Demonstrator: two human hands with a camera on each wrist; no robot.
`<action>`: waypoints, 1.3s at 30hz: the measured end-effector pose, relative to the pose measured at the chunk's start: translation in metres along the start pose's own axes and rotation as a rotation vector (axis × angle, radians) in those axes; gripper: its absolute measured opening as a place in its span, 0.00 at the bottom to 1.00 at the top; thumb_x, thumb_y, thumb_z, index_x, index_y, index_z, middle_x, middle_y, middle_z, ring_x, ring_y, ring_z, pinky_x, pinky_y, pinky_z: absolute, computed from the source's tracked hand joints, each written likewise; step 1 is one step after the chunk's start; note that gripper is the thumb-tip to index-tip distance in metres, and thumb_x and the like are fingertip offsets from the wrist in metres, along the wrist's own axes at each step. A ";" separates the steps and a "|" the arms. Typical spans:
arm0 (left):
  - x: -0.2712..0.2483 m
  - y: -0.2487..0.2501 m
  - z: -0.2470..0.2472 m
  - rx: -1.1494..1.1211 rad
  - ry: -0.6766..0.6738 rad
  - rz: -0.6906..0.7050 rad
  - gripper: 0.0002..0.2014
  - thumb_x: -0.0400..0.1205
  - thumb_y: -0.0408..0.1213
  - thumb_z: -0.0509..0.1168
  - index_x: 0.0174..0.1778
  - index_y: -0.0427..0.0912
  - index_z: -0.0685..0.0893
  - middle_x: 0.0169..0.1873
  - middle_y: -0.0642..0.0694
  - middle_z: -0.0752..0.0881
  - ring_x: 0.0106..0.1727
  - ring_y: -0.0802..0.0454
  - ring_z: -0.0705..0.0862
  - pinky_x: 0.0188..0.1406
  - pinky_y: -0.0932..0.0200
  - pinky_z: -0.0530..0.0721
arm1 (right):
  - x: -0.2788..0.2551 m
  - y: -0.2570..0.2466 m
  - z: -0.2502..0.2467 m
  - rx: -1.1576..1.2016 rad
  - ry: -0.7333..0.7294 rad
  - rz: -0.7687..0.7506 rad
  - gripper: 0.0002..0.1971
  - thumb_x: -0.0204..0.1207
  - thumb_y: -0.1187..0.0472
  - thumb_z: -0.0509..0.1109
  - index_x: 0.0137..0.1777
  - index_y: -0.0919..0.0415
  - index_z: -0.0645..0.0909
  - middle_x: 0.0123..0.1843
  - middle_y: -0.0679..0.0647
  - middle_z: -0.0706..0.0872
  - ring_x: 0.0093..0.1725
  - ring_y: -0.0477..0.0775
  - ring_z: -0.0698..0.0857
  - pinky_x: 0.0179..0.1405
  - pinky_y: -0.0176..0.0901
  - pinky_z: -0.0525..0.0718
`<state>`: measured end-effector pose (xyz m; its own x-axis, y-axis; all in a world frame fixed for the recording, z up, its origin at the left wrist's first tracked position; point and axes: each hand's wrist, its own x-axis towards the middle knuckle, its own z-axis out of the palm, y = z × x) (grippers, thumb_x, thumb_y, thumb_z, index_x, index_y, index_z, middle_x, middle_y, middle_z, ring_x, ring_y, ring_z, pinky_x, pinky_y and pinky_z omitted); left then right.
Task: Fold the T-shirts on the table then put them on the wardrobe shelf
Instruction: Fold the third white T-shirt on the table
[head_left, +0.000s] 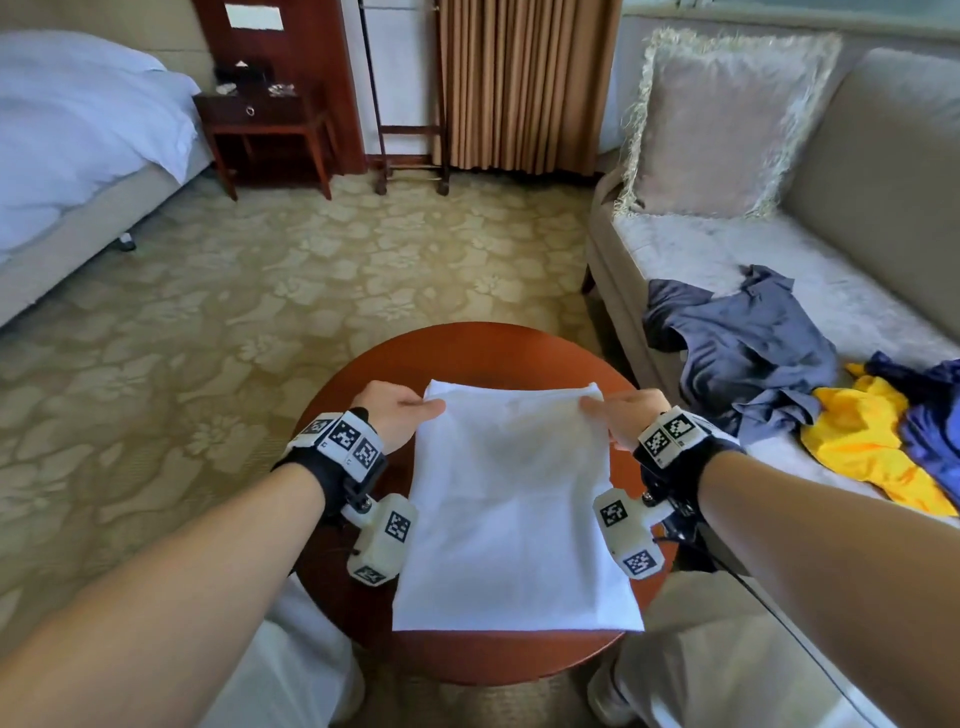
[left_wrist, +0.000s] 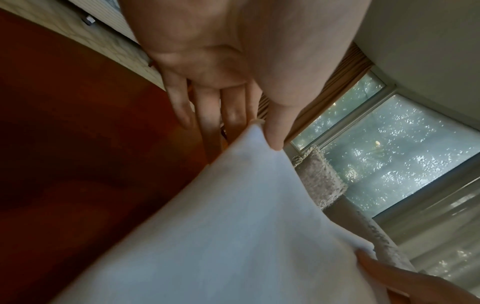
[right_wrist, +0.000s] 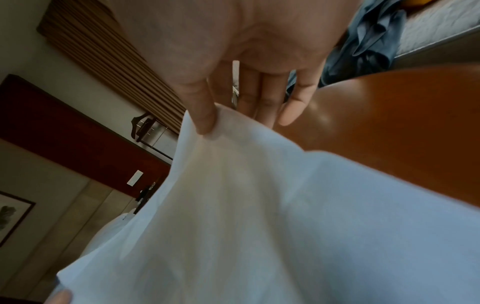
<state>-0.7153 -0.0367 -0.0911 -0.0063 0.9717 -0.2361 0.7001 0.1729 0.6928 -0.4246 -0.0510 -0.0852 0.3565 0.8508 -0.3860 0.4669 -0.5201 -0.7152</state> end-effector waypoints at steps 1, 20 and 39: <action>0.007 -0.001 0.001 0.009 -0.010 -0.017 0.23 0.80 0.52 0.70 0.48 0.31 0.89 0.43 0.34 0.87 0.44 0.43 0.82 0.48 0.53 0.78 | 0.007 0.000 0.003 -0.031 0.006 0.017 0.18 0.67 0.46 0.70 0.24 0.54 0.71 0.27 0.53 0.70 0.27 0.53 0.69 0.31 0.41 0.69; 0.036 -0.001 0.025 0.166 0.042 0.030 0.09 0.76 0.45 0.75 0.49 0.47 0.91 0.39 0.54 0.84 0.47 0.53 0.82 0.41 0.65 0.76 | 0.033 -0.023 0.036 -0.631 -0.092 -0.139 0.19 0.73 0.47 0.73 0.64 0.49 0.83 0.65 0.54 0.81 0.63 0.58 0.79 0.59 0.50 0.83; -0.013 -0.017 0.024 -0.016 -0.102 -0.388 0.34 0.62 0.63 0.79 0.50 0.37 0.82 0.45 0.42 0.87 0.47 0.44 0.88 0.52 0.46 0.89 | -0.011 -0.007 0.019 -0.335 -0.122 0.187 0.29 0.63 0.43 0.76 0.56 0.65 0.77 0.39 0.60 0.83 0.38 0.61 0.85 0.50 0.53 0.85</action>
<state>-0.7094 -0.0559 -0.1163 -0.1964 0.8128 -0.5485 0.6485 0.5272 0.5491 -0.4472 -0.0552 -0.0865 0.3712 0.7312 -0.5722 0.6484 -0.6453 -0.4039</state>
